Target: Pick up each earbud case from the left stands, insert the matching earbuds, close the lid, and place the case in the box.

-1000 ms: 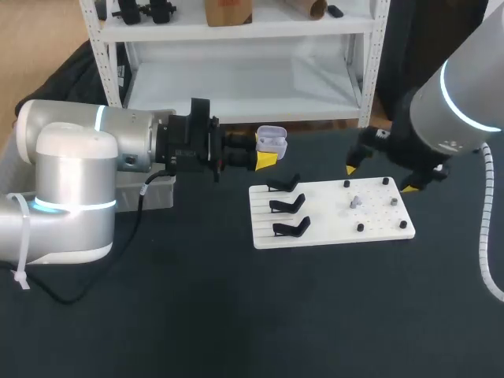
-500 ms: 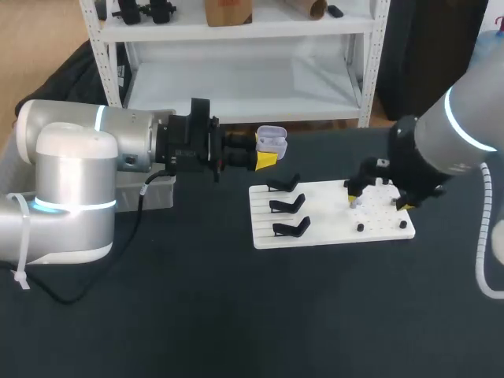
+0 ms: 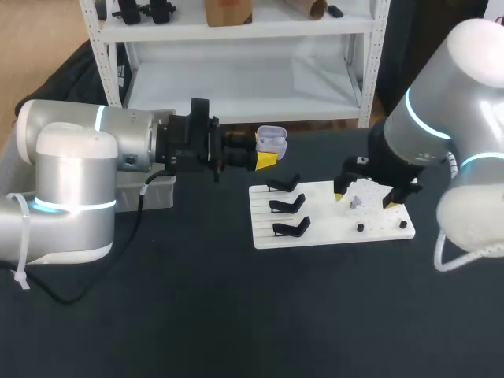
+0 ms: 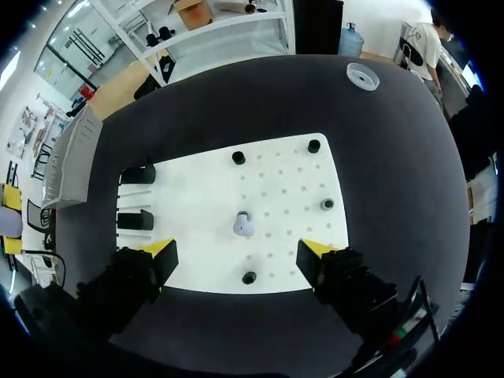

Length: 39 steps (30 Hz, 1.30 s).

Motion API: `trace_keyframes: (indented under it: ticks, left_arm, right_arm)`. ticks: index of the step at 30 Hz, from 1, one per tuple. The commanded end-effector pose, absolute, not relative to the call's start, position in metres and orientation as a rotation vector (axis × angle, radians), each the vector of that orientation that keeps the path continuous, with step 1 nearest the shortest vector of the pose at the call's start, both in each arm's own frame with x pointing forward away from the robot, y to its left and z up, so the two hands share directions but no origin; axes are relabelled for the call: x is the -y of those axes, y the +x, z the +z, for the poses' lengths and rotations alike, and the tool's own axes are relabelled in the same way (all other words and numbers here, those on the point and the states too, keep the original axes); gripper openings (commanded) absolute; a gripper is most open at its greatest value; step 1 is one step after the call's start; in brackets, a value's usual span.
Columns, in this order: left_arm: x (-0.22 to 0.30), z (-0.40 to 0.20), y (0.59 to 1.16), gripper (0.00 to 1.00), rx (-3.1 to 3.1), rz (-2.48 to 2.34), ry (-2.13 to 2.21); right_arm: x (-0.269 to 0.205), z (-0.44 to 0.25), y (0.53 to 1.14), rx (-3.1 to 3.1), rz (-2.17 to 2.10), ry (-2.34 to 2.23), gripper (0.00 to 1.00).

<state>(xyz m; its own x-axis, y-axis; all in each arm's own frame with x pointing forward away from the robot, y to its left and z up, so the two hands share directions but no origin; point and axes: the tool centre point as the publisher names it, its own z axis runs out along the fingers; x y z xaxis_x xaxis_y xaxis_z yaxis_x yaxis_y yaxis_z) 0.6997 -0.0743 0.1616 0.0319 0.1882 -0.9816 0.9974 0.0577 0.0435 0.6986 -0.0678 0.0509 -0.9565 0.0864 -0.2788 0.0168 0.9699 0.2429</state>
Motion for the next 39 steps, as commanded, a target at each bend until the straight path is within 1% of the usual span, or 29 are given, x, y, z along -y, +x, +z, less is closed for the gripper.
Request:
trace_keyframes:
  ticks: [1, 2, 3, 5, 6, 7, 8, 9, 12, 15, 19, 20, 22, 24, 25, 39]
  left_arm:
    - [0.074, 0.161, 0.698, 0.00, -1.345, -1.037, 1.313]
    - [0.074, 0.161, 0.698, 0.00, -1.345, -1.037, 1.313]
    - [0.074, 0.161, 0.698, 0.00, -1.345, -1.037, 1.313]
    - [0.074, 0.161, 0.698, 0.00, -1.345, -1.037, 1.313]
    - [0.074, 0.161, 0.698, 0.00, -1.345, -1.037, 1.313]
    - [0.074, 0.161, 0.698, 0.00, -1.345, -1.037, 1.313]
    - [0.074, 0.161, 0.698, 0.00, -1.345, -1.037, 1.313]
    - [0.074, 0.161, 0.698, 0.00, -1.345, -1.037, 1.313]
    - [0.074, 0.161, 0.698, 0.00, -1.345, -1.037, 1.313]
    - [0.074, 0.161, 0.698, 0.00, -1.345, -1.037, 1.313]
    - [0.074, 0.161, 0.698, 0.00, -1.345, -1.037, 1.313]
    - [0.074, 0.161, 0.698, 0.00, -1.345, -1.037, 1.313]
    - [0.074, 0.161, 0.698, 0.00, -1.345, -1.037, 1.313]
    - [0.074, 0.161, 0.698, 0.00, -1.345, -1.037, 1.313]
    - [0.074, 0.161, 0.698, 0.00, -1.345, -1.037, 1.313]
    - [0.074, 0.161, 0.698, 0.00, -1.345, -1.037, 1.313]
  right_arm:
    - [0.065, 0.047, 0.707, -2.865, 0.361, 0.062, 1.00]
    - [0.065, 0.046, 0.707, -2.865, 0.361, 0.060, 1.00]
    - [0.065, 0.045, 0.708, -2.869, 0.366, 0.055, 0.97]
    - [0.065, 0.043, 0.710, -2.872, 0.367, 0.055, 0.87]
    - [0.065, 0.043, 0.710, -2.873, 0.366, 0.056, 0.83]
    - [0.065, 0.043, 0.710, -2.876, 0.367, 0.059, 0.83]
    - [0.065, 0.043, 0.711, -2.878, 0.366, 0.059, 0.77]
    - [0.066, 0.041, 0.711, -2.880, 0.366, 0.058, 0.76]
    - [0.066, 0.040, 0.710, -2.888, 0.366, 0.062, 0.68]
    - [0.065, 0.039, 0.710, -2.893, 0.371, 0.075, 0.66]
    - [0.064, 0.037, 0.707, -2.902, 0.382, 0.097, 0.59]
    - [0.064, 0.036, 0.706, -2.903, 0.384, 0.099, 0.60]
    - [0.063, 0.034, 0.705, -2.906, 0.387, 0.102, 0.54]
    - [0.062, 0.033, 0.704, -2.910, 0.391, 0.109, 0.53]
    - [0.062, 0.032, 0.704, -2.912, 0.393, 0.112, 0.50]
    - [0.059, 0.029, 0.709, -2.918, 0.401, 0.111, 0.47]
